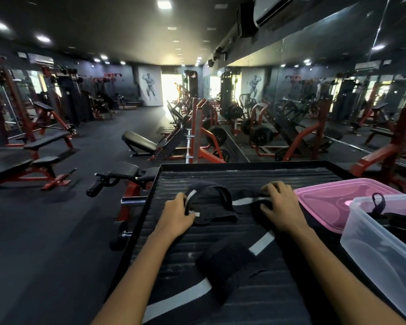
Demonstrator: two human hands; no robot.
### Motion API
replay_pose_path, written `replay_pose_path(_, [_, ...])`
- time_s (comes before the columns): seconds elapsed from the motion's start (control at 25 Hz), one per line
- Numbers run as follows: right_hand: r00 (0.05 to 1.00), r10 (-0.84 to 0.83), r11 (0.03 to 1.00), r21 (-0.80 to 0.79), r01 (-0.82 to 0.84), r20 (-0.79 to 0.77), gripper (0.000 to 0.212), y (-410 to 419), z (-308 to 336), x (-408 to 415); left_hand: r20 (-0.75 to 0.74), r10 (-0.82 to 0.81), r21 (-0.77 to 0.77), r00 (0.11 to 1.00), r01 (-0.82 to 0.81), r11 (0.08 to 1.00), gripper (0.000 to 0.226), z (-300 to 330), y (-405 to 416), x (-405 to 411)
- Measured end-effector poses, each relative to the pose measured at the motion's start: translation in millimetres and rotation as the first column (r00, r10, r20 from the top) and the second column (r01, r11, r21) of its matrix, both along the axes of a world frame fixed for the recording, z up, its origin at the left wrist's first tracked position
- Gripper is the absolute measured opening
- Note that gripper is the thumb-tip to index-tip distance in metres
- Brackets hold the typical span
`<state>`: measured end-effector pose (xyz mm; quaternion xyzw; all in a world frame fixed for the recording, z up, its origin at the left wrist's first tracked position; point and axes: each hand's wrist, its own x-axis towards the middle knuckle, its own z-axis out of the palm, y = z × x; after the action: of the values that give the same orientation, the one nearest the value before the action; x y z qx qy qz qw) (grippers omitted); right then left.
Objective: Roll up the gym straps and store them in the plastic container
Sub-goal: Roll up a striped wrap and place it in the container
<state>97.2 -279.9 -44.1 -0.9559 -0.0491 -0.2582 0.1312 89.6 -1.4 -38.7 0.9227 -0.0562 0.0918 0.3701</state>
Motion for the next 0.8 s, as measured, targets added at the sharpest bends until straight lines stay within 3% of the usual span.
replay_pose_path(0.08, [0.999, 0.024, 0.998, -0.059, -0.022, 0.026, 0.037, 9.7, 2.8, -0.5, 0.009, 0.000, -0.086, 1.000, 0.001, 0.996, 0.026, 1.2, -3.9, -0.6])
replay_pose_path(0.16, [0.998, 0.037, 0.985, -0.164, -0.045, -0.050, 0.042, 21.2, 2.6, -0.5, 0.054, -0.008, -0.070, 0.998, 0.011, 0.998, 0.027, 3.0, -6.8, -2.5])
replay_pose_path(0.28, [0.981, -0.072, 0.963, -0.268, 0.021, -0.182, 0.046, 24.0, 2.0, 0.1, 0.186, 0.006, -0.067, 0.982, 0.006, 0.998, 0.029, 7.2, -8.7, -5.6])
replay_pose_path(0.48, [0.960, -0.181, 0.952, -0.285, 0.116, -0.214, 0.033, 1.5, -1.2, -2.5, 0.443, 0.083, 0.138, 0.893, -0.159, 0.978, 0.047, 11.9, 7.6, -1.9])
replay_pose_path(0.68, [0.968, -0.238, 0.966, -0.120, 0.228, -0.076, 0.019, -4.2, -2.5, -4.5, 0.415, -0.069, 0.302, 0.907, -0.066, 0.951, 0.044, 4.8, 13.7, -0.7])
replay_pose_path(0.8, [0.944, -0.329, 0.943, 0.060, 0.327, 0.036, 0.012, -3.5, 12.8, -5.9, 0.354, -0.042, 0.168, 0.934, -0.019, 0.986, 0.034, 8.1, 8.7, 0.6])
